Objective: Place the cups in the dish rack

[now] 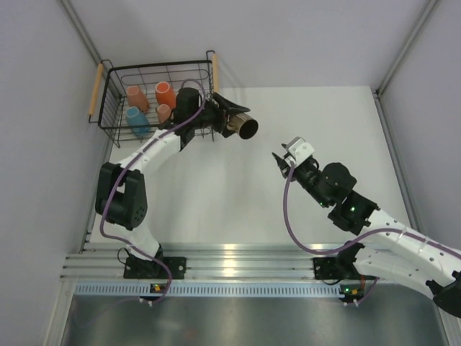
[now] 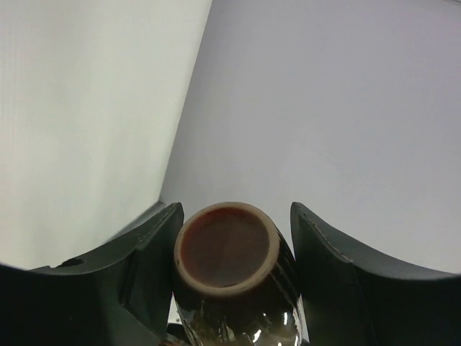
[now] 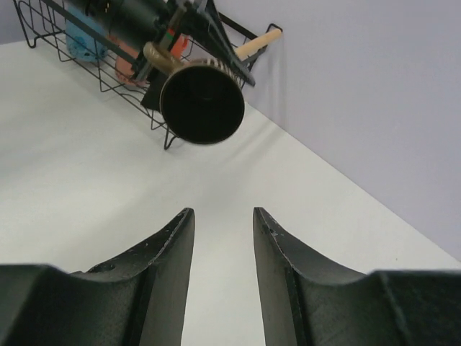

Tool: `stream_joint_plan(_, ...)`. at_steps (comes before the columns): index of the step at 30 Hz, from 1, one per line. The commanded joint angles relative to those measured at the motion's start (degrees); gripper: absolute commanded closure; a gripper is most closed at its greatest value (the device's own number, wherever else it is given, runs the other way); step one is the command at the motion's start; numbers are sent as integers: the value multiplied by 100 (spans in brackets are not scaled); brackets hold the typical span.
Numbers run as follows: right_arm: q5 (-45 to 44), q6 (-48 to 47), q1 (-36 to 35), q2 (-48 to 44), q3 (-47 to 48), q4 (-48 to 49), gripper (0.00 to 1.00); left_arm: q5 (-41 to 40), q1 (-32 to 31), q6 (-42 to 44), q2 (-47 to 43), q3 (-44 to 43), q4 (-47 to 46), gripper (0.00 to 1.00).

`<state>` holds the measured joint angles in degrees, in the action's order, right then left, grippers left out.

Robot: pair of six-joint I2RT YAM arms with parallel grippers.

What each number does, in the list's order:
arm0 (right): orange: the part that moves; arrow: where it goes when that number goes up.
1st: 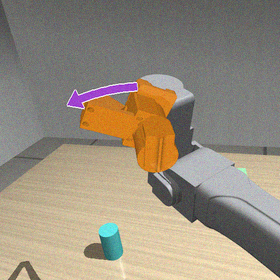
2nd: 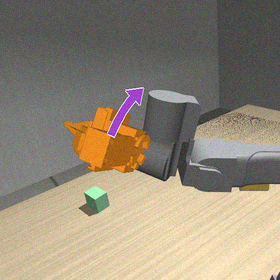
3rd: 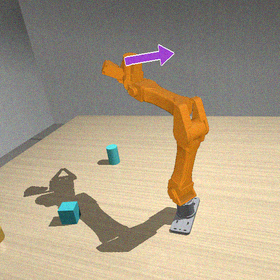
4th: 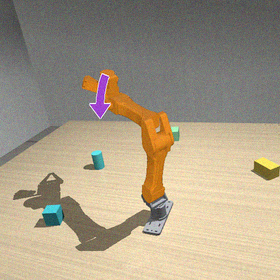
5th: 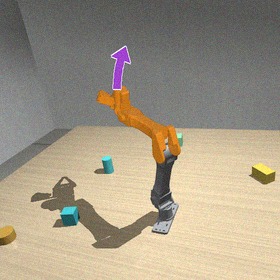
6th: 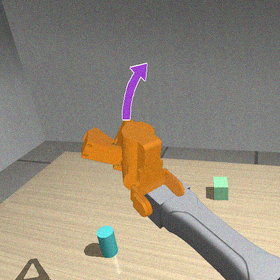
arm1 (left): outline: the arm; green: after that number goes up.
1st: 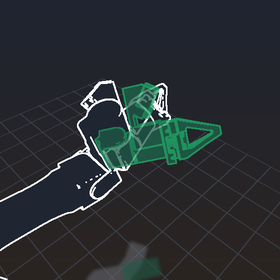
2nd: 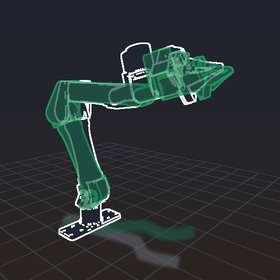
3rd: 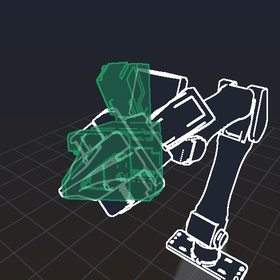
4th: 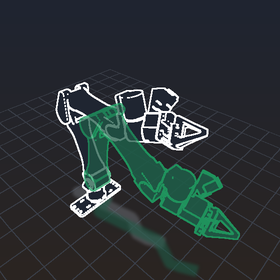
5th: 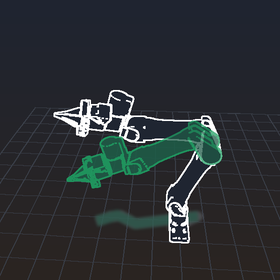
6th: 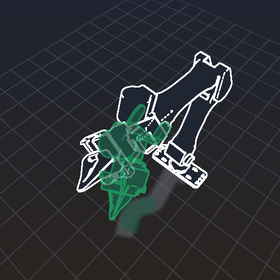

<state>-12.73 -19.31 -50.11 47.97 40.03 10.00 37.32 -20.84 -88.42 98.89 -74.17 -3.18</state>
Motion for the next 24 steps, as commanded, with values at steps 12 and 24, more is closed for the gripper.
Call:
stream_joint_plan(12, -300, 120, -34, -147, -276, 213, 61, -400, 229, 1511, -133, -1371, 660, 100)
stream_joint_plan(24, -502, 156, 1, -349, -558, 406, 61, -2551, 853, 3821, -150, -2690, 2243, 100)
